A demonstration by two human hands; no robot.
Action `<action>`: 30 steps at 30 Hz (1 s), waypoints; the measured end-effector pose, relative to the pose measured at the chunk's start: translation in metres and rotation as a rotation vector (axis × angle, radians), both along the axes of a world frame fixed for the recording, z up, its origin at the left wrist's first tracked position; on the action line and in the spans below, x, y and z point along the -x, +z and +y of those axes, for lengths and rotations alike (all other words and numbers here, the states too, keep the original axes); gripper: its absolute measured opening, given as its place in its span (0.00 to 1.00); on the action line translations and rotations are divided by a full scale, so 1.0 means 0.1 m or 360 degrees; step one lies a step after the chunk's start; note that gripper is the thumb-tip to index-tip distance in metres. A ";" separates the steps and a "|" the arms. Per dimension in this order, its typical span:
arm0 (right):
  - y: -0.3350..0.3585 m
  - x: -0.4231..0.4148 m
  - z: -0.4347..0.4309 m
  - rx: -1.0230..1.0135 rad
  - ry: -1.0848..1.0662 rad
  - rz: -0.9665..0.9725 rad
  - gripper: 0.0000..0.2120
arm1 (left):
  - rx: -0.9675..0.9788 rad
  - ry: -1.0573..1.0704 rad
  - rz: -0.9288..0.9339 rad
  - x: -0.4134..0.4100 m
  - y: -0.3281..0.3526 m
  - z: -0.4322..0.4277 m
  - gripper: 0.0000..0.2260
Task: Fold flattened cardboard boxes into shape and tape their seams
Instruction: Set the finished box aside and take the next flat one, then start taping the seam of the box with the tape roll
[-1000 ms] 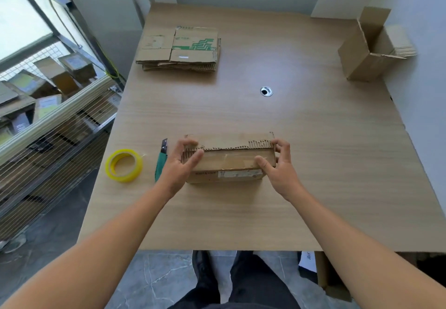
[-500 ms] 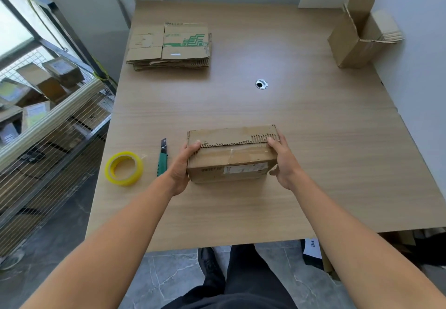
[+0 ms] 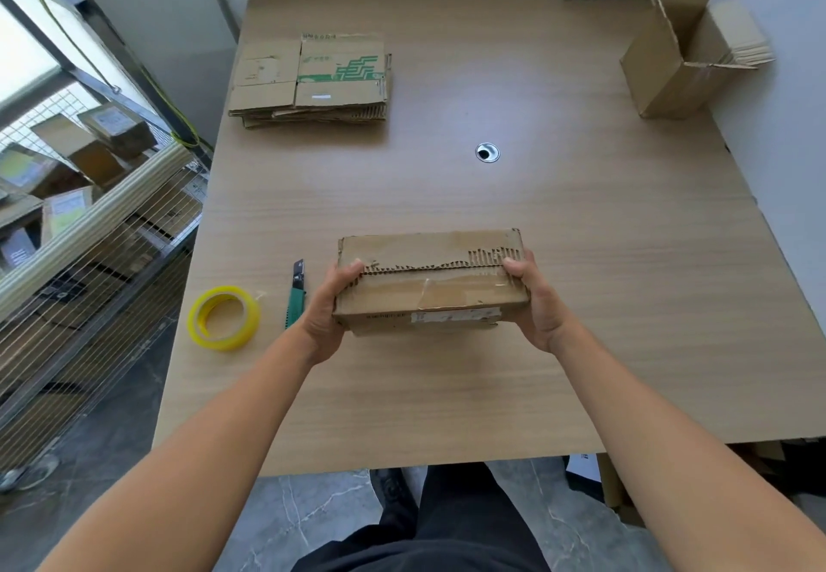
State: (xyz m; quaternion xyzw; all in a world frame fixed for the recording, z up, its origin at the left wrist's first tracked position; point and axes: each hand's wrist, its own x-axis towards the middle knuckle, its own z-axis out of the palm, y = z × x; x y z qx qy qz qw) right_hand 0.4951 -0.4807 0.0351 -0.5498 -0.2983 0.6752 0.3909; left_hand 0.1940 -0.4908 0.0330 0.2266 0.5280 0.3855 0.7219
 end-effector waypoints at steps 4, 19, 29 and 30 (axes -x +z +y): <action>-0.07 0.05 0.01 0.0041 0.0004 -0.0003 0.22 | 0.0021 -0.0015 0.0023 0.02 -0.08 0.03 0.38; -0.33 0.12 -0.29 -0.0234 0.0215 -0.0769 0.29 | -0.0533 -0.0073 0.1042 0.14 -0.33 -0.05 0.29; -0.06 0.91 -0.07 -0.1007 0.1156 -0.2230 0.29 | -0.0942 -0.0550 0.1883 -0.09 -0.22 -0.06 0.21; -0.12 0.99 -0.09 -0.0963 0.1218 -0.2303 0.30 | -0.0950 -0.0536 0.1829 -0.01 -0.21 -0.07 0.21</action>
